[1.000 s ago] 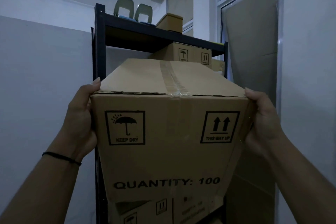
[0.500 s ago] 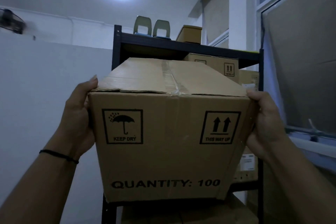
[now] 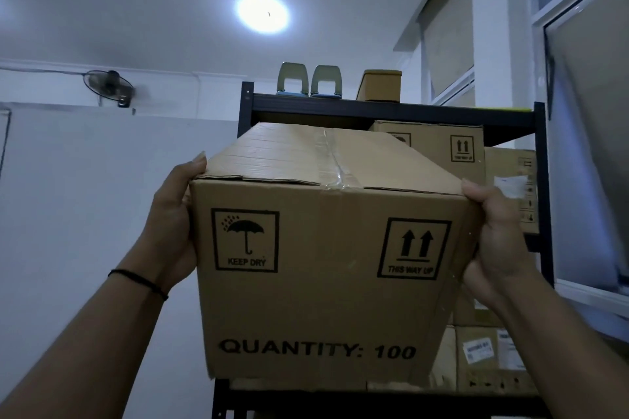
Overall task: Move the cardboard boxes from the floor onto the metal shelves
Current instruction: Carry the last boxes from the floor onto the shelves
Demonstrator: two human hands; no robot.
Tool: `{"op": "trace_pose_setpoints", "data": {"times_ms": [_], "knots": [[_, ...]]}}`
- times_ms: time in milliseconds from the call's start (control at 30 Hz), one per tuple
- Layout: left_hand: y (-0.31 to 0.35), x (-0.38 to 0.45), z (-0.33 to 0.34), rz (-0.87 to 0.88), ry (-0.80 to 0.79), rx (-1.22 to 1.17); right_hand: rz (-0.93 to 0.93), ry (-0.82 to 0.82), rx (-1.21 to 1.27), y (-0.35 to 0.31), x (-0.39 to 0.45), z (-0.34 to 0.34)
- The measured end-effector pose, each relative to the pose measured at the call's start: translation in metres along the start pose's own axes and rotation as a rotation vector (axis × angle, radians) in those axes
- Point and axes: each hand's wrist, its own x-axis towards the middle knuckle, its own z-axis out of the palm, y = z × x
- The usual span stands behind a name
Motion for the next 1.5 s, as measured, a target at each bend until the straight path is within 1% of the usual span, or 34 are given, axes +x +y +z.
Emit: {"op": "trace_pose_setpoints", "data": {"times_ms": [233, 500, 600, 800, 900, 1000, 1067, 1133, 1267, 1333, 1400, 1433, 1500], "knots": [[0.004, 0.011, 0.002, 0.037, 0.002, 0.005, 0.01, 0.009, -0.015, -0.003, 0.012, 0.003], [0.009, 0.024, -0.003, 0.075, -0.071, -0.027, -0.076, -0.011, -0.018, -0.008, 0.023, 0.009], [0.008, 0.026, -0.007, 0.081, -0.082, -0.021, -0.068, -0.025, -0.012, -0.003, 0.025, 0.01], [0.002, 0.028, -0.017, 0.081, -0.106, -0.057, -0.053, -0.003, -0.028, 0.004, 0.026, 0.015], [-0.001, 0.031, -0.022, 0.098, -0.119, -0.005, -0.032, 0.014, -0.052, 0.006, 0.027, 0.018], [-0.005, 0.033, -0.03, 0.135, -0.132, -0.003, -0.021, 0.004, -0.114, 0.002, 0.031, 0.022], [-0.01, 0.033, -0.036, 0.182, -0.182, 0.133, -0.011, 0.014, -0.152, -0.003, 0.034, 0.025], [-0.018, 0.031, -0.039, 0.185, -0.148, 0.277, -0.012, 0.062, -0.187, -0.006, 0.037, 0.028], [-0.025, 0.034, -0.03, 0.207, 0.03, 0.279, -0.032, 0.18, -0.268, -0.008, 0.04, 0.032], [-0.023, 0.037, -0.022, 0.228, 0.086, 0.283, -0.071, 0.167, -0.373, -0.008, 0.039, 0.031], [-0.019, 0.043, -0.015, 0.23, 0.125, 0.278, -0.096, 0.108, -0.539, -0.001, 0.03, 0.026], [-0.016, 0.046, -0.012, 0.227, 0.146, 0.283, -0.073, 0.098, -0.59, 0.009, 0.026, 0.02], [-0.012, 0.053, -0.009, 0.23, 0.2, 0.308, 0.051, 0.116, -0.641, 0.039, 0.016, 0.009]]}}
